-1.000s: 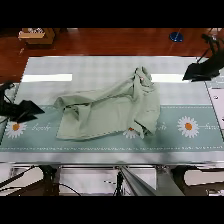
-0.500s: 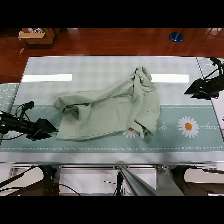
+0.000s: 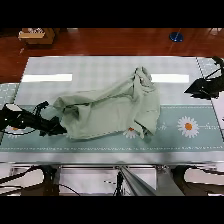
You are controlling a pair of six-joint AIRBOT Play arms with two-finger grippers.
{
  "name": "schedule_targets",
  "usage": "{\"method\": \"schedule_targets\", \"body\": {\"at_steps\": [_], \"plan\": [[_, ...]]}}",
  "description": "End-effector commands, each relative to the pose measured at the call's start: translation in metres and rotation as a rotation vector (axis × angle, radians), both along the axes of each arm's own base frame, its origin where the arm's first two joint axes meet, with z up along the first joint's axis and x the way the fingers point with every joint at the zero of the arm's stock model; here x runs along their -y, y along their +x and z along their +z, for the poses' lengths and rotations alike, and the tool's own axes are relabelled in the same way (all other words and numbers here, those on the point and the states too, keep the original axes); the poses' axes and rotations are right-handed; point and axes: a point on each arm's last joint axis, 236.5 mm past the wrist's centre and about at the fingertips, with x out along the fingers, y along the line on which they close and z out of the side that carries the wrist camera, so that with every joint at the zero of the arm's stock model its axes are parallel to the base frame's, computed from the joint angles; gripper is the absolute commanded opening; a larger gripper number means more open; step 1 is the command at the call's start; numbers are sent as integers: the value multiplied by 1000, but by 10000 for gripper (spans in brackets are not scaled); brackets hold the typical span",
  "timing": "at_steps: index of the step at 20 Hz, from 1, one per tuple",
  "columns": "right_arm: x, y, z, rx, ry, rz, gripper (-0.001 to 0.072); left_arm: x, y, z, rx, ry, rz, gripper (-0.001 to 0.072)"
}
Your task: Fold the shirts.
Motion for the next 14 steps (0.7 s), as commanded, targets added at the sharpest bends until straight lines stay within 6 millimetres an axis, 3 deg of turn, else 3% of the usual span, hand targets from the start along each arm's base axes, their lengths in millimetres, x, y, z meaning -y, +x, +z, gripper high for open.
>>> {"method": "schedule_targets", "body": {"at_steps": [1, 4, 9, 14], "plan": [[-1, 4, 16, 55, -7, -11, 518, 0, 2, -9, -17, 35, 19, 24], [-1, -6, 4, 15, -11, -8, 527, 4, -7, -4, -29, 8, -32, 23], [-55, -44, -44, -97, 212, -6, 535, 3, -3, 5, 25, 15, -50, 23], [-80, -54, -74, -123, 282, -72, 530, 0, 6, 21, 111, 39, -62, 23]]}}
